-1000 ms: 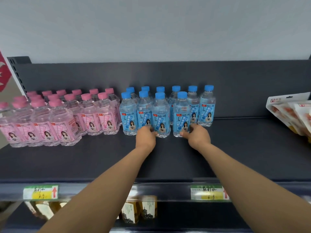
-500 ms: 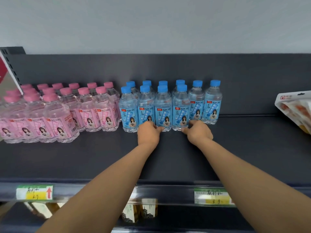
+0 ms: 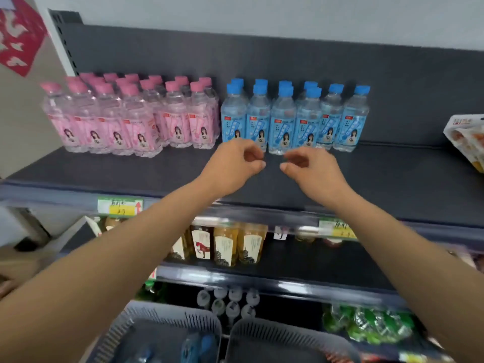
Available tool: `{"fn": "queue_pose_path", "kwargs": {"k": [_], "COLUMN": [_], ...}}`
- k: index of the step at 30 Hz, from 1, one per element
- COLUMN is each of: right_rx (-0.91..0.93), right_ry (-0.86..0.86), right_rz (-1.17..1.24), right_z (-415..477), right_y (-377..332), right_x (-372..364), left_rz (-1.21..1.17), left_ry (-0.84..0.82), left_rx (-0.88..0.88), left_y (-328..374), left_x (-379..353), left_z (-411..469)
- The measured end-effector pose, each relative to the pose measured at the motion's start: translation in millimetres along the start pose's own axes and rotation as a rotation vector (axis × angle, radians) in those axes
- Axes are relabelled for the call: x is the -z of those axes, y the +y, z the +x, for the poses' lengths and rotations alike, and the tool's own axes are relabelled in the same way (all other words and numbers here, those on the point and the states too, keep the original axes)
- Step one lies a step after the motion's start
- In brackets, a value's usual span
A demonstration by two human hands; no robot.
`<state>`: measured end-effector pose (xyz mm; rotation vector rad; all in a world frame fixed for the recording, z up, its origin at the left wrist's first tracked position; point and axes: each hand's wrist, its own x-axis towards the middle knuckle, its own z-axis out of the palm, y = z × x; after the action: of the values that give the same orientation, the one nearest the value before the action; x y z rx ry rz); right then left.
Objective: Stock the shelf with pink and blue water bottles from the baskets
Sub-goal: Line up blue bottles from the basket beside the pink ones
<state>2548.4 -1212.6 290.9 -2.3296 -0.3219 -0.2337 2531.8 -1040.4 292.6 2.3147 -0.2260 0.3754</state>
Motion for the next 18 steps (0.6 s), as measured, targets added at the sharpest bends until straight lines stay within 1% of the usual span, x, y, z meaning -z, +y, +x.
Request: {"fn": "queue_pose_path", "kwargs": {"k": [3,5,7,9,11,13,18], "right_rx": [0.113,0.158,0.198,0.225,0.210,0.153,-0.004], "right_ry": [-0.014,-0.061,-0.148,-0.277,-0.449,-0.604,-0.832], "right_rz": [0.005,0.030,0.040,0.019,-0.023,-0.075,-0.195], "right_z": [-43.4,-73.2,-100.2,-122.1,-138.5,-149.8,-179.9], "right_y": [-30.7,-49.2,-60.8,-63.2,-59.8,-50.9,-9.4], "right_x": [-13.6,-33.3,-65.4,-106.3,-153.3,-200.0,-301.4], "left_rz": [-0.004,0.028,0.056,0.073,0.123,0.162,0.156], "left_ry": [0.005,-0.005,-0.039,-0.093,-0.196,-0.292,-0.451], "left_rx": [0.004,0.040,0.114,0.203,0.316,0.451,0.679], "left_y": [-16.7,-33.7,-59.0,-93.4,-132.2,-170.0,-248.9], "left_x": [28.9,41.2,47.7,49.5,48.0,43.7,23.7], "left_z": [-49.5,-83.9,-117.5,-148.5,-177.2,-204.8,-270.3]}}
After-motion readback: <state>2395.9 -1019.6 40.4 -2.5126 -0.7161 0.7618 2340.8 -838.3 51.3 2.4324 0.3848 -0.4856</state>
